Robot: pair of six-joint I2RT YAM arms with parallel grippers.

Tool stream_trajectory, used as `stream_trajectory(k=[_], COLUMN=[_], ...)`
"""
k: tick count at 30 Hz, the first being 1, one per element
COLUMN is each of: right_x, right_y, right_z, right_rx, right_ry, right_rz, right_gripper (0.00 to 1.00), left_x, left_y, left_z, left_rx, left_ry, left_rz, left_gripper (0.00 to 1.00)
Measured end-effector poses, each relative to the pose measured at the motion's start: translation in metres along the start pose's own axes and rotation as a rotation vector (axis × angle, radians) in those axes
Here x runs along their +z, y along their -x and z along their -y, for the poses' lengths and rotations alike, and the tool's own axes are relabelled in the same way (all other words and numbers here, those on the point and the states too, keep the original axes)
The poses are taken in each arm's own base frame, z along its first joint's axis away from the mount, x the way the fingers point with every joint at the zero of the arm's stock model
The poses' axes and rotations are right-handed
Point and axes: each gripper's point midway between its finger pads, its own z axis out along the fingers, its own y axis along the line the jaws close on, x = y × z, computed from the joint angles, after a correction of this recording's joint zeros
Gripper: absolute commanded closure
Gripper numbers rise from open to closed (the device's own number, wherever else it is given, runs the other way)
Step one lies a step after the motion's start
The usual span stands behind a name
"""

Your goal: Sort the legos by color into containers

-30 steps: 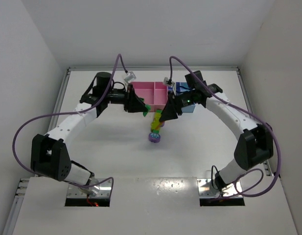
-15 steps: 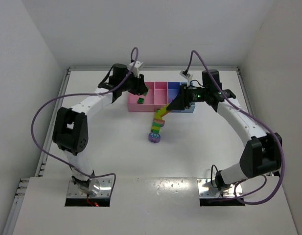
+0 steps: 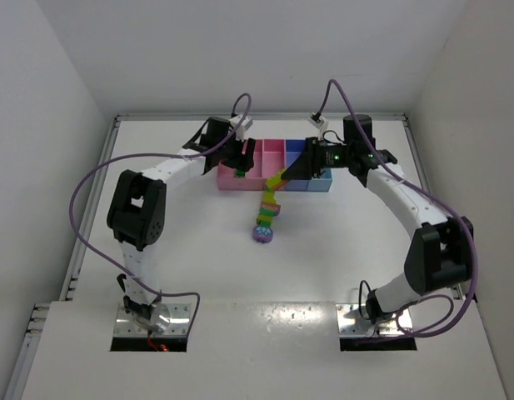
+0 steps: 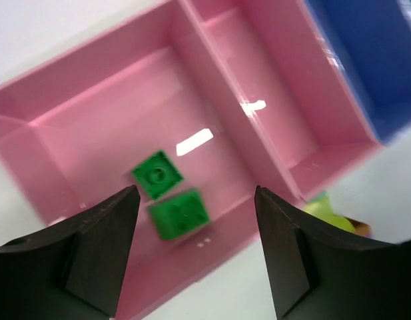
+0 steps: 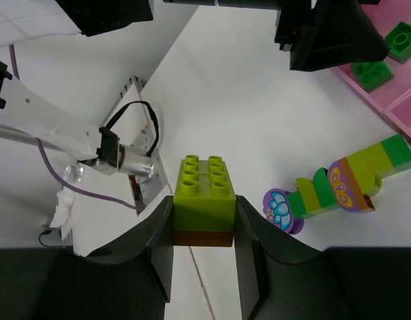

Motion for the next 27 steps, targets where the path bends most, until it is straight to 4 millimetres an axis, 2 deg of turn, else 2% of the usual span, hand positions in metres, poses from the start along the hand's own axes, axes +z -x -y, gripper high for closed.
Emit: stream_trajectory(k=[4, 6, 10, 14, 19, 27], right_x=[0.001, 0.0, -0.004, -0.008, -0.007, -0.003], right_y=[-0.001, 0.0, 0.006, 0.002, -0.007, -0.014], right_z=[0.003, 0.001, -0.005, -0.009, -0.008, -0.003], right_rx=[-0.026, -0.07, -0.187, -0.252, -0.251, -0.236], right_ry=[0.009, 0.018, 0.036, 0.055, 0.076, 0.086], right_rz=[-0.017, -0.033, -0.057, -0.081, -0.11, -0.129], right_gripper=[1.0, 1.0, 1.0, 1.0, 1.0, 1.0], left_x=[-0.01, -0.025, -0.069, -0.1, -0.124, -0.15], left_y=[0.007, 0.019, 0.04, 0.044, 0.04, 0.041], left_z=[0.019, 0.033, 0.062, 0.092, 0.122, 0.156], left_rx=[-0.019, -0.034, -0.025, -0.009, 0.001, 0.052], left_ry=[-0.18, -0.328, -0.612, -0.811, -0.953, -1.057], left_rz=[0.02, 0.051, 0.114, 0.121, 0.099, 0.098], left_gripper=[0.25, 0.25, 0.28, 0.28, 0.28, 0.28])
